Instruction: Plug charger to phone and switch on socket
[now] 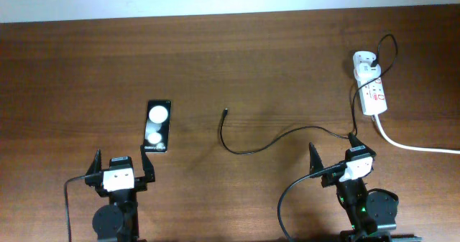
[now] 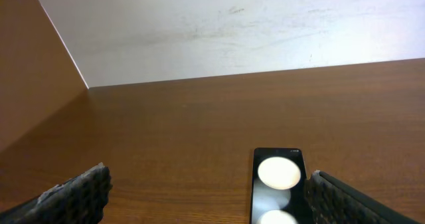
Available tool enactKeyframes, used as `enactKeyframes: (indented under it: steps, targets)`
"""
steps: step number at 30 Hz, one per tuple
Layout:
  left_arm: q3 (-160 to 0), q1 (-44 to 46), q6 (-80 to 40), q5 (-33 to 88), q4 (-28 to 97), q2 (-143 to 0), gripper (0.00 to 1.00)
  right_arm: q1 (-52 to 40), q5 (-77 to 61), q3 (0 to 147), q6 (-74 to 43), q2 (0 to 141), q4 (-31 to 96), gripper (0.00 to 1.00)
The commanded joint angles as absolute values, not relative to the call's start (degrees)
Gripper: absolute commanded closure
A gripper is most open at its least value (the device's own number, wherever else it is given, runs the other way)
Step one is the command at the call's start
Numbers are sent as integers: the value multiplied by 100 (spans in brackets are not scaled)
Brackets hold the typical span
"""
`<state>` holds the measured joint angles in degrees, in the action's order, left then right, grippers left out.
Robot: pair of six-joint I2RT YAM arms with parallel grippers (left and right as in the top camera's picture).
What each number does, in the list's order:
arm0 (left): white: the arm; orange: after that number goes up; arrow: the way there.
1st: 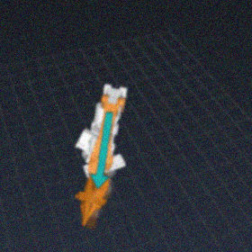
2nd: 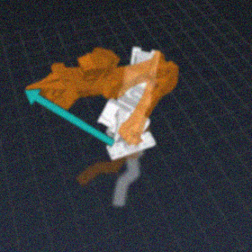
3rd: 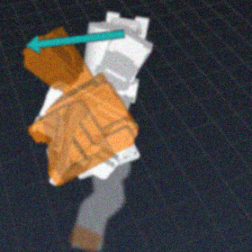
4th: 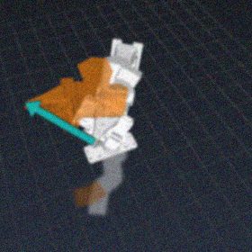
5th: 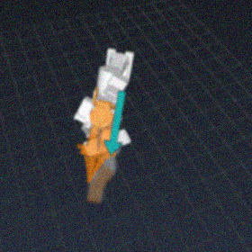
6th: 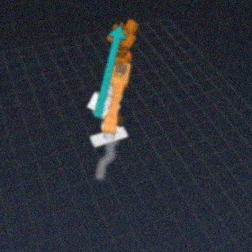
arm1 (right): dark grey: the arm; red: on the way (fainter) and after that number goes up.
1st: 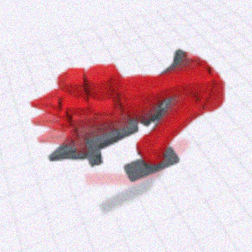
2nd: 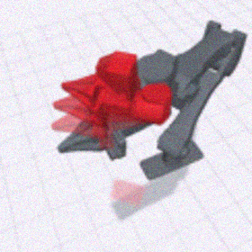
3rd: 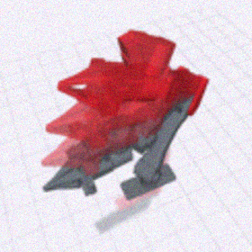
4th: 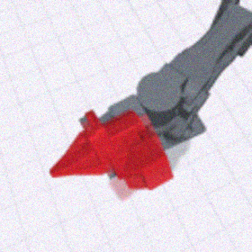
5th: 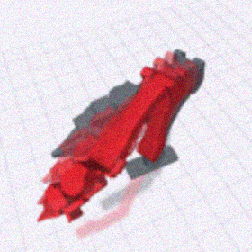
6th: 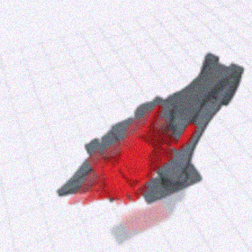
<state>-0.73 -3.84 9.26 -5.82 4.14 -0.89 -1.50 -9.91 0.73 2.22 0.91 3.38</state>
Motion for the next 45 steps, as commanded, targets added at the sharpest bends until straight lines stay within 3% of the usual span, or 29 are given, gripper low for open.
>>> enactKeyframes:
  steps: [1, 41, 45]
  targets:
    - [-51, -419, 998, -521, 434, -34, 1, -196, -961, 32, 259, 47, 362, 1]
    - [-51, -419, 1000, -539, 434, -34, 1, -196, -961, 32, 257, 47, 362, 1]
    - [-54, -403, 993, 482, -480, -34, 1, -196, -961, 32, 259, 47, 362, 1]
